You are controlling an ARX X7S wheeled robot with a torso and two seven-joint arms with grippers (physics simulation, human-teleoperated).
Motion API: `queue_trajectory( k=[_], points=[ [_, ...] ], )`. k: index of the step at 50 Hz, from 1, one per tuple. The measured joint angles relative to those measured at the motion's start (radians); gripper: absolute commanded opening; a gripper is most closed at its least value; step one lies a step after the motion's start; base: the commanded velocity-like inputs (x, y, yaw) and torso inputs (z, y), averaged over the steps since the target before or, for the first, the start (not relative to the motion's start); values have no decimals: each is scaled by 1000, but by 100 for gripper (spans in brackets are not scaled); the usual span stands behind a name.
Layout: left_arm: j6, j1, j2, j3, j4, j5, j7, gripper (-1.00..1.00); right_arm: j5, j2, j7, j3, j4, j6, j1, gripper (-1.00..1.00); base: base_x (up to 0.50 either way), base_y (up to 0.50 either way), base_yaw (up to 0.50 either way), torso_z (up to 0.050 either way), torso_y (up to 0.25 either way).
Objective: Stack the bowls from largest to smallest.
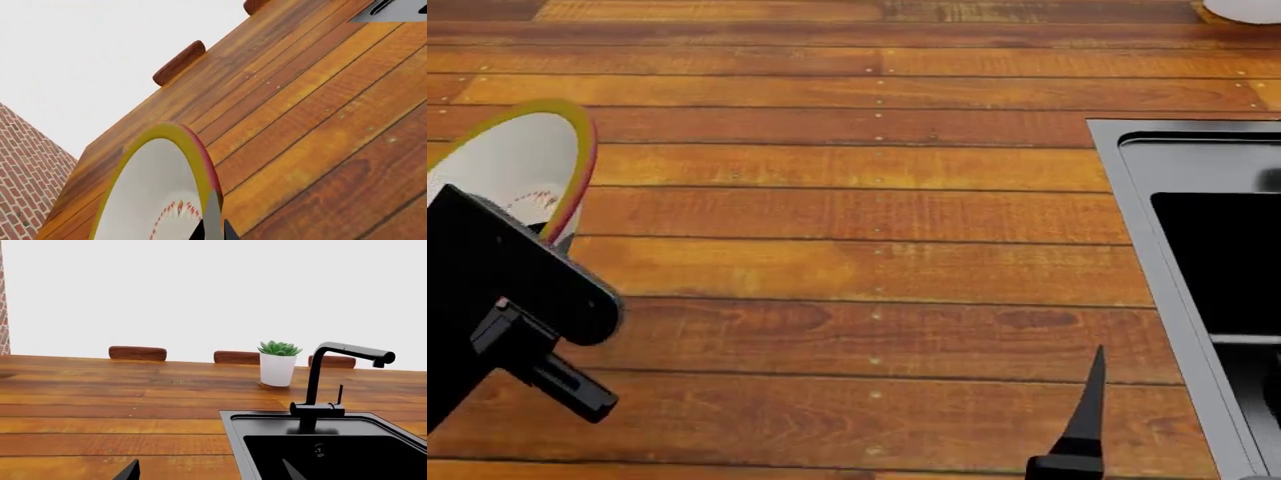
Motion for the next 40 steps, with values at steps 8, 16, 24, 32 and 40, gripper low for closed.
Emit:
queue_trajectory(
  k=[8,16,24,32,40],
  points=[
    [-11,-51,-27,6,35,-140,-113,-100,50,10,28,31,-12,22,3,100,-407,-409,0,0,0],
    [-18,-87,-40,8,58,-267,-208,-100,103,16,54,70,-18,36,4,100,-39,-500,0,0,0],
    [-5,-108,-55,23,59,-343,-269,-100,131,19,62,97,-19,26,-4,100,1,-500,0,0,0],
    [9,-111,-68,34,60,-388,-307,-100,143,22,64,117,-17,10,-15,100,0,-500,0,0,0],
    [16,-112,-80,37,62,-423,-335,-100,150,27,70,126,-16,0,-22,100,0,-500,0,0,0]
  ],
)
